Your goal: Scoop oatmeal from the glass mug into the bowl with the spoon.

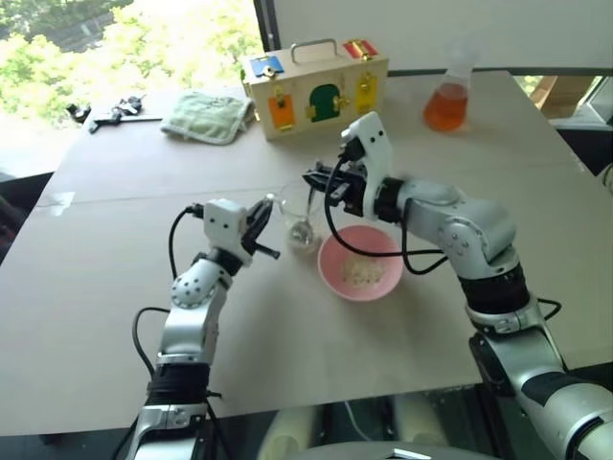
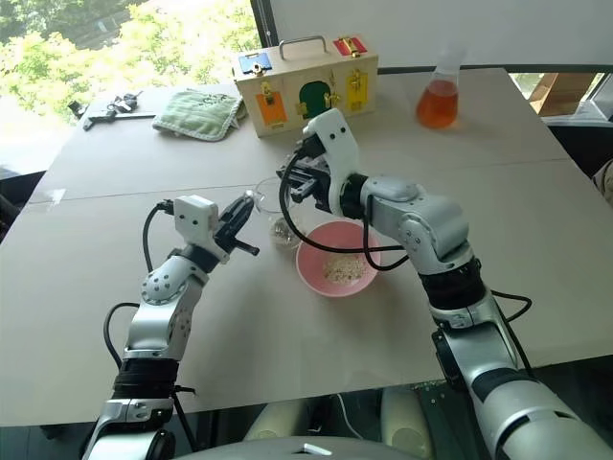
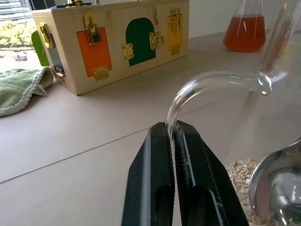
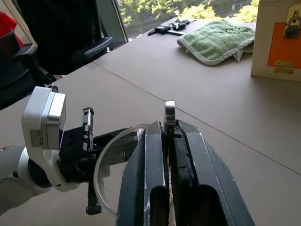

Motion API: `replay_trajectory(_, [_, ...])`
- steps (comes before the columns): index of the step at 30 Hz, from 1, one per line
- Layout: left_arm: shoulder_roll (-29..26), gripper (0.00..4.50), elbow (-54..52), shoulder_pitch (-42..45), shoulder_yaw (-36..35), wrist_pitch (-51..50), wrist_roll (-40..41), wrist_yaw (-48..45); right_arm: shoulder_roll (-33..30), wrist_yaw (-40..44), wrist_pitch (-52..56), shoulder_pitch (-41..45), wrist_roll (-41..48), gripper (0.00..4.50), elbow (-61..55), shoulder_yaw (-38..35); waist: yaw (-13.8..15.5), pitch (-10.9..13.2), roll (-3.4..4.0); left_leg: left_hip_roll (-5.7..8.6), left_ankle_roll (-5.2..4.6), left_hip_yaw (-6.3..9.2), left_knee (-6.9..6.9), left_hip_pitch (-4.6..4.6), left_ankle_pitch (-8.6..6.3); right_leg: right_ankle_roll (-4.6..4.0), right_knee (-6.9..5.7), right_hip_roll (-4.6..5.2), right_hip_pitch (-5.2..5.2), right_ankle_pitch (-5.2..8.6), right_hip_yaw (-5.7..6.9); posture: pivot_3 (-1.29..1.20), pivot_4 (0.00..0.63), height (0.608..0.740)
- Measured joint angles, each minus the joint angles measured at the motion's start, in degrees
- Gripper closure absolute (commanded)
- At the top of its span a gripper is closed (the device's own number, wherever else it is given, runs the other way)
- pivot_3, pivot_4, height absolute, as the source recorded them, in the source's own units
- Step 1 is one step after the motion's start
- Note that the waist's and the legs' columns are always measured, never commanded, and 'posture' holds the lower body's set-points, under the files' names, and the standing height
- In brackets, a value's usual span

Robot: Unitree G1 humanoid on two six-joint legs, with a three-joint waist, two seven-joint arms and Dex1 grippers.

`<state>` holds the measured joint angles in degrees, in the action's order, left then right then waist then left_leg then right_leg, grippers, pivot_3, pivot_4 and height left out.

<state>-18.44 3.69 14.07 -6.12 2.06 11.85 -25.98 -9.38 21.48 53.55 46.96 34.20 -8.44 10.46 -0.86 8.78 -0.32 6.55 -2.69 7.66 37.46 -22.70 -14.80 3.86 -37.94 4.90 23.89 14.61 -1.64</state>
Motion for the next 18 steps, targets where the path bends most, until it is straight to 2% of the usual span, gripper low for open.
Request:
replay_trajectory(5, [0.0, 4.49, 2.8, 1.0, 0.0, 2.6, 0.0, -0.7, 4.9, -5.9, 7.2, -0.7, 2.1, 4.50, -0.2, -6.7, 0.0, 0.0, -0.01, 0.00, 0.02, 0.00, 0.00, 0.01, 0.01, 0.00, -0.03, 0.00, 0.00, 0.00, -0.01, 0.00, 0.150, 0.740])
replay_trajectory(13, [0.4, 4.49, 6.3, 2.2, 0.0, 5.6, 0.0, -1.5, 10.8, -14.7, 15.9, 6.7, 9.1, 4.50, 4.0, -22.7, -0.1, 0.0, 0.01, 0.00, 0.03, 0.01, 0.00, 0.01, 0.02, 0.00, -0.05, -0.01, 0.00, 0.00, 0.00, 0.00, 0.150, 0.740])
replay_trajectory(18, [0.7, 4.49, 7.5, 3.0, 0.1, 6.5, 0.0, -1.6, 12.7, -19.6, 19.3, 7.1, 12.1, 4.50, 5.0, -28.8, -0.2, 0.0, 0.03, 0.00, 0.03, 0.00, 0.00, 0.01, 0.02, 0.00, -0.08, -0.01, 0.01, 0.00, -0.02, 0.00, 0.150, 0.740])
